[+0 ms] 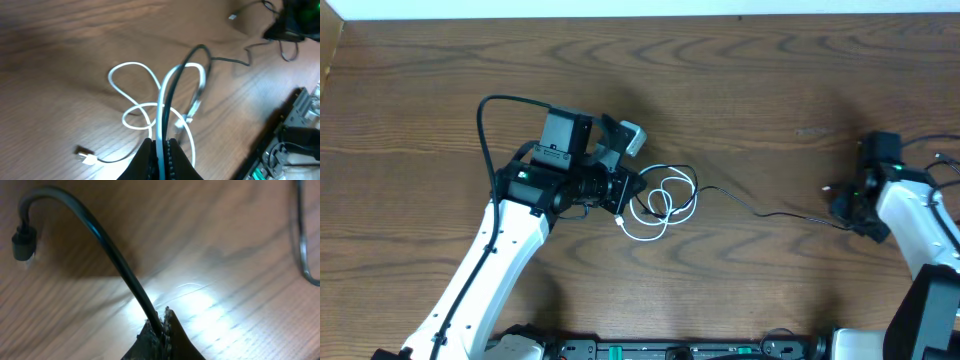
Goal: Untangle cables
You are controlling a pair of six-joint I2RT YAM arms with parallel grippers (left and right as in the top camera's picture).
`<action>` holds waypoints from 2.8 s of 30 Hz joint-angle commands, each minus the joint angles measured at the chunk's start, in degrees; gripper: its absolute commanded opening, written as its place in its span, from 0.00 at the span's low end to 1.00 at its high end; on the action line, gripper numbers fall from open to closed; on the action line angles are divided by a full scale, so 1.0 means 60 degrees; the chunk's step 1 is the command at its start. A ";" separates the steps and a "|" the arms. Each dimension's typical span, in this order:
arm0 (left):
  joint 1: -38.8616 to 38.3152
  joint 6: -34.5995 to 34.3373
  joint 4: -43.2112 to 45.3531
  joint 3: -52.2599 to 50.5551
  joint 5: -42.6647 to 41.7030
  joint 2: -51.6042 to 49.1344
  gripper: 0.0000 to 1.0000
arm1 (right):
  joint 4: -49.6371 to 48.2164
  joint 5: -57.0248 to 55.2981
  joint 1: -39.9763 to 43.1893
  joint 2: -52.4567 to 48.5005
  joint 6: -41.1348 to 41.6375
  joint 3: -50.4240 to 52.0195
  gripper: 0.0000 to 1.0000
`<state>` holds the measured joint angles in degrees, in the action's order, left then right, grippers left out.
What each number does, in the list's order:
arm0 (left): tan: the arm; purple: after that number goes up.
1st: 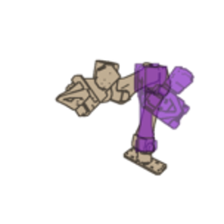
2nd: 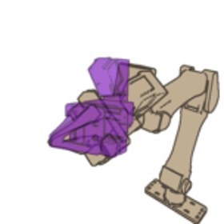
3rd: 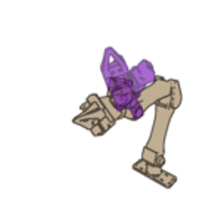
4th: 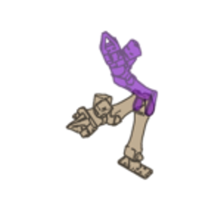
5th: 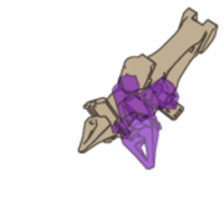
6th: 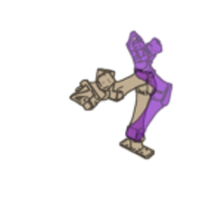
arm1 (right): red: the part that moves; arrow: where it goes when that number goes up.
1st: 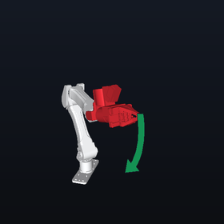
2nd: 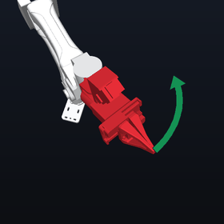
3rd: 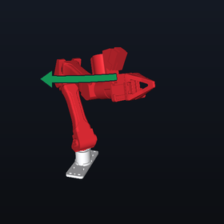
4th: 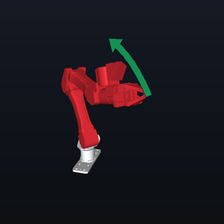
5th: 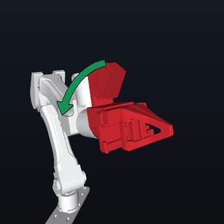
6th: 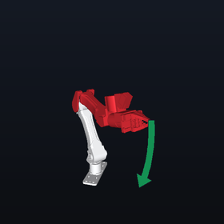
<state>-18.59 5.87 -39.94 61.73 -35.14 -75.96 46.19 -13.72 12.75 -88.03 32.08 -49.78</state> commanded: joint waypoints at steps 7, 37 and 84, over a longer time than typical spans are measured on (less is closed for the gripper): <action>0.1548 -0.0095 -0.0015 0.0124 0.0437 0.0073 0.07 | 0.0076 0.0379 0.1891 -0.0011 0.0076 0.0011 0.01; -0.0627 0.0233 0.0521 0.0124 -0.1676 0.0040 0.07 | -0.1406 1.1846 -0.1581 -0.0007 -0.7960 0.0011 0.84; -0.1523 0.0124 0.0510 0.0120 -0.3417 -0.0328 0.08 | -0.3901 1.1315 -0.4331 -0.0007 -0.5701 0.0011 0.41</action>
<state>-27.62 6.24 -37.01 61.73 -55.83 -77.54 22.85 53.15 -12.80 -88.03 -2.85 -49.74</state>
